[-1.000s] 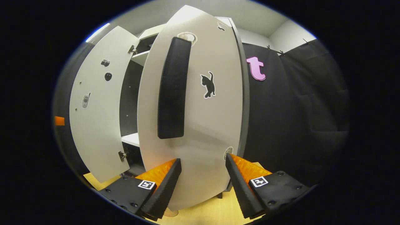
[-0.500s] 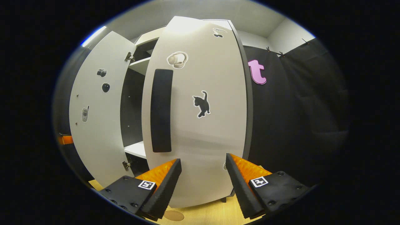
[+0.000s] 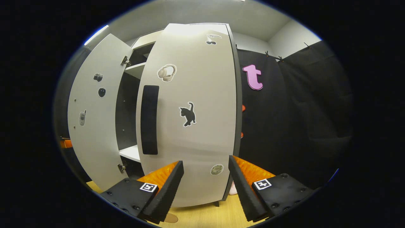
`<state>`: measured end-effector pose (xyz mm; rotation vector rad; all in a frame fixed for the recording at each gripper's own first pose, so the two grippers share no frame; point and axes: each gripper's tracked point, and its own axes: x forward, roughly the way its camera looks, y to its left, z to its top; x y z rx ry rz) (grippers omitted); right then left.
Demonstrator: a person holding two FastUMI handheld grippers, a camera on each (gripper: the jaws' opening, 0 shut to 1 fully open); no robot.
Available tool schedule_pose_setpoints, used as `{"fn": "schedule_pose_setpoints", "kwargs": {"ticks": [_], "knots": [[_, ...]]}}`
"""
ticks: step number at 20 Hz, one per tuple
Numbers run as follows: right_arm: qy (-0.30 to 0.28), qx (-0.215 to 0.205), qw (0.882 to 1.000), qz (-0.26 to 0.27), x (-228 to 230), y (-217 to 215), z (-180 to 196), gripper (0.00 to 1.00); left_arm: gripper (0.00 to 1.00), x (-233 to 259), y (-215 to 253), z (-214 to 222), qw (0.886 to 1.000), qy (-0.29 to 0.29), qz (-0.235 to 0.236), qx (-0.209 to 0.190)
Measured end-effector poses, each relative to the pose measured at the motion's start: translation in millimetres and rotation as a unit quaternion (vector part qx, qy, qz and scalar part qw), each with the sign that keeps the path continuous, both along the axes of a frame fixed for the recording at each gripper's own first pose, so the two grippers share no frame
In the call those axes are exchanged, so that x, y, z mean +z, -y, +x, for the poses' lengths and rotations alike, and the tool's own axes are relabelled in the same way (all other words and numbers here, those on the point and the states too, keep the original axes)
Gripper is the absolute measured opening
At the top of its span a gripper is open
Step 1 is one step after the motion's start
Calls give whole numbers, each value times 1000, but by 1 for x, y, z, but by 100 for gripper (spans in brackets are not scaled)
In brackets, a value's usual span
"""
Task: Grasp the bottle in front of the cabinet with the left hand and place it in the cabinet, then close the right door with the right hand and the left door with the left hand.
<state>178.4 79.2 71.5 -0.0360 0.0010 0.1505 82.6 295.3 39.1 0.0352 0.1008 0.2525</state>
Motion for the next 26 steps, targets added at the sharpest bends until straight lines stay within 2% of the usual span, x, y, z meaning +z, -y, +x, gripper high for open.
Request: {"fn": "schedule_pose_setpoints", "kwargs": {"ticks": [2, 3, 4, 9, 10, 14, 15, 17, 19, 21, 26], "knots": [[-1, -6, 1000, -2, 2, 7, -4, 88, 90, -3, 9, 2, 1000, -3, -9, -9], [-1, -10, 1000, -4, 3, 11, -6, 88, 94, -5, 15, 3, 1000, -4, -14, -15], [-1, -14, 1000, -4, 4, 15, -7, 95, 94, -6, 22, 5, 1000, -5, -19, -22], [0, -23, 1000, -4, 10, 32, -20, 95, 97, -12, 59, 16, 998, -12, -21, -63], [1, -25, 1000, -5, 11, 36, -23, 95, 93, -14, 68, 19, 997, -14, -20, -70], [3, -37, 999, -4, 16, 55, -39, 95, 93, -17, 91, 29, 995, -16, -19, -94], [5, -41, 999, -4, 18, 60, -42, 95, 89, -17, 95, 31, 995, -16, -14, -99], [5, -47, 999, -5, 19, 68, -45, 95, 93, -18, 101, 35, 994, -18, -8, -103], [3, -51, 999, -2, 19, 73, -50, 95, 89, -18, 104, 40, 995, -18, -8, -100], [2, -54, 999, 1, 18, 77, -54, 95, 93, -18, 105, 45, 995, -16, -10, -98], [-2, -63, 998, 2, 15, 87, -60, 95, 93, -21, 120, 56, 993, -18, -16, -113]]}}
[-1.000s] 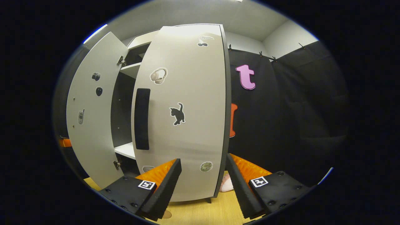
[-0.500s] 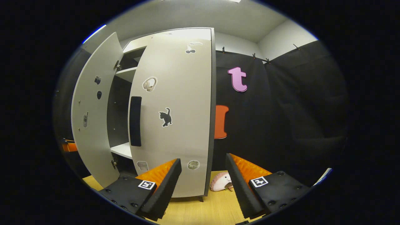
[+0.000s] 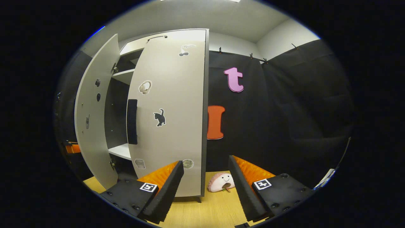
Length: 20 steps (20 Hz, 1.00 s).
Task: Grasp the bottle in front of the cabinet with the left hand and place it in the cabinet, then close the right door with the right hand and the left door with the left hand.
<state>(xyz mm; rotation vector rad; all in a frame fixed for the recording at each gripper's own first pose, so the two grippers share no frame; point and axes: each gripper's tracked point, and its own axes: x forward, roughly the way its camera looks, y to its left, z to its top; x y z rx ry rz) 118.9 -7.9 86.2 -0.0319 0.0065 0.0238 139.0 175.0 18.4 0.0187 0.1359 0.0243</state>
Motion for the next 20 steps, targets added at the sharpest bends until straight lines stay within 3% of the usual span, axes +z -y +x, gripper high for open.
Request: {"fn": "schedule_pose_setpoints", "kwargs": {"ticks": [10, 11, 12, 14, 15, 18, 19, 20], "knots": [[4, -34, 999, 1, 1, 27, -4, 95, 93, -16, 41, 62, 999, -2, -26, -35], [3, -37, 999, -1, 0, 29, -4, 95, 89, -19, 41, 70, 999, -7, -26, -31], [1, -40, 999, -3, -1, 32, -3, 88, 93, -24, 46, 78, 999, -10, -30, -31], [-1, -47, 999, -5, -4, 37, -2, 88, 94, -25, 54, 90, 999, -10, -30, -35], [-3, -50, 999, -5, -6, 39, -2, 95, 93, -24, 56, 95, 999, -8, -24, -39], [-11, -56, 998, -3, -12, 42, 1, 88, 89, -24, 58, 99, 999, -5, -12, -44], [-12, -57, 998, -2, -12, 42, 1, 88, 93, -24, 59, 101, 999, -6, -10, -44], [-12, -57, 998, -2, -13, 41, 3, 95, 89, -24, 59, 103, 999, -6, -8, -46]]}}
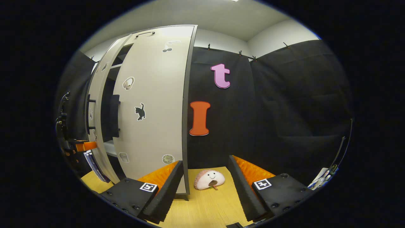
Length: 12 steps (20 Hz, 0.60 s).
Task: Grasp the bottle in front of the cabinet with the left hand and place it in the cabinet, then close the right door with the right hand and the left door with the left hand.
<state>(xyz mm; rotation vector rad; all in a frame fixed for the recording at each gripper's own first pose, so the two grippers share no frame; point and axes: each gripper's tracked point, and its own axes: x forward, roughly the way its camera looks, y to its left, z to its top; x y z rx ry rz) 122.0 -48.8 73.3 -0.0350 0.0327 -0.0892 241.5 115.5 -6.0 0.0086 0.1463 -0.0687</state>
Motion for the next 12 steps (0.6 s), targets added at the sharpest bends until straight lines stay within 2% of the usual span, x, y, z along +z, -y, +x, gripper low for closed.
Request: {"fn": "schedule_pose_setpoints", "kwargs": {"ticks": [1, 2, 4, 12], "knots": [[-1, 0, 1000, 0, 0, 0, 0, 95, 94, 0, 0, 2, 1000, 0, 2, -1], [-2, -1, 1000, -2, 0, 1, 1, 95, 89, 0, 1, 3, 1000, 0, 4, -1], [-3, -4, 1000, -3, -1, 4, 3, 95, 93, 0, 1, 5, 1000, 1, 8, 0], [-13, -15, 1000, 9, -9, 13, 18, 95, 93, 2, 3, 4, 1000, -3, 18, -4]]}}
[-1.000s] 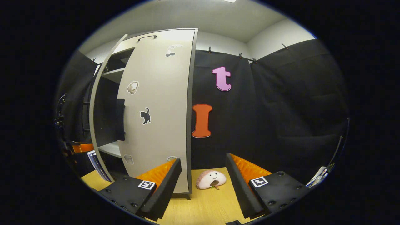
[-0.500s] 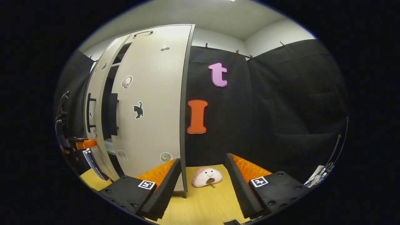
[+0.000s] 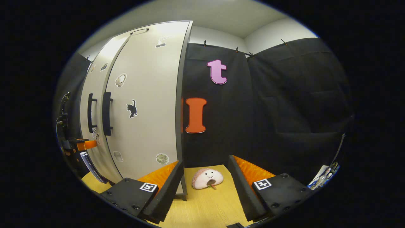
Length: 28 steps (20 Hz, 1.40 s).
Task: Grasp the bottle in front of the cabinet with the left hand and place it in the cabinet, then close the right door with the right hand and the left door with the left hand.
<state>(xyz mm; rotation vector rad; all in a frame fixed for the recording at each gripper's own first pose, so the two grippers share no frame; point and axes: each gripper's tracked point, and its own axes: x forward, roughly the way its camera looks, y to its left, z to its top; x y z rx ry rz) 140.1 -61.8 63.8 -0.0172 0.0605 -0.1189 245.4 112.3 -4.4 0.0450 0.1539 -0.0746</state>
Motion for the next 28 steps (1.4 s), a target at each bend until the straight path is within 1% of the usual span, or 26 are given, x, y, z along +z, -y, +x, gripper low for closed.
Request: {"fn": "schedule_pose_setpoints", "kwargs": {"ticks": [3, 5, 9, 12, 16, 17, 18, 19, 20, 21, 24, 25, 26, 28], "knots": [[-4, 2, 1000, 2, 0, 2, 4, 95, 93, 3, 0, -2, 1000, -5, 8, 10], [-6, 5, 1000, 0, 2, 4, 7, 95, 94, 9, 7, -5, 1000, -3, 6, 7], [-7, 12, 1000, 6, 10, 13, 11, 95, 94, 28, 13, -35, 1000, -2, 2, 14], [1, 14, 1000, 10, 21, 23, 11, 95, 93, 49, 20, -53, 1000, 10, 0, 12], [7, 28, 1000, 3, 35, 29, 7, 95, 93, 85, 28, -83, 999, 31, 3, 18], [10, 32, 999, 0, 39, 30, 5, 95, 89, 93, 32, -90, 999, 36, 4, 20], [13, 35, 999, -3, 44, 31, 3, 95, 93, 102, 36, -97, 999, 41, 4, 21], [16, 40, 999, -4, 48, 31, 0, 95, 93, 110, 41, -104, 999, 47, 4, 20], [18, 46, 999, -6, 52, 31, -2, 88, 93, 119, 45, -110, 998, 53, 5, 18], [21, 50, 998, -7, 56, 32, -5, 95, 93, 127, 49, -117, 998, 59, 5, 18], [30, 62, 998, -10, 67, 34, -13, 95, 94, 144, 58, -137, 997, 68, 4, 20], [33, 65, 997, -8, 70, 35, -17, 88, 94, 149, 61, -144, 997, 73, 4, 20], [36, 71, 997, -2, 73, 35, -20, 95, 94, 154, 64, -151, 997, 77, 3, 21], [42, 82, 996, 7, 80, 34, -25, 94, 95, 163, 67, -162, 996, 84, 1, 25]]}}
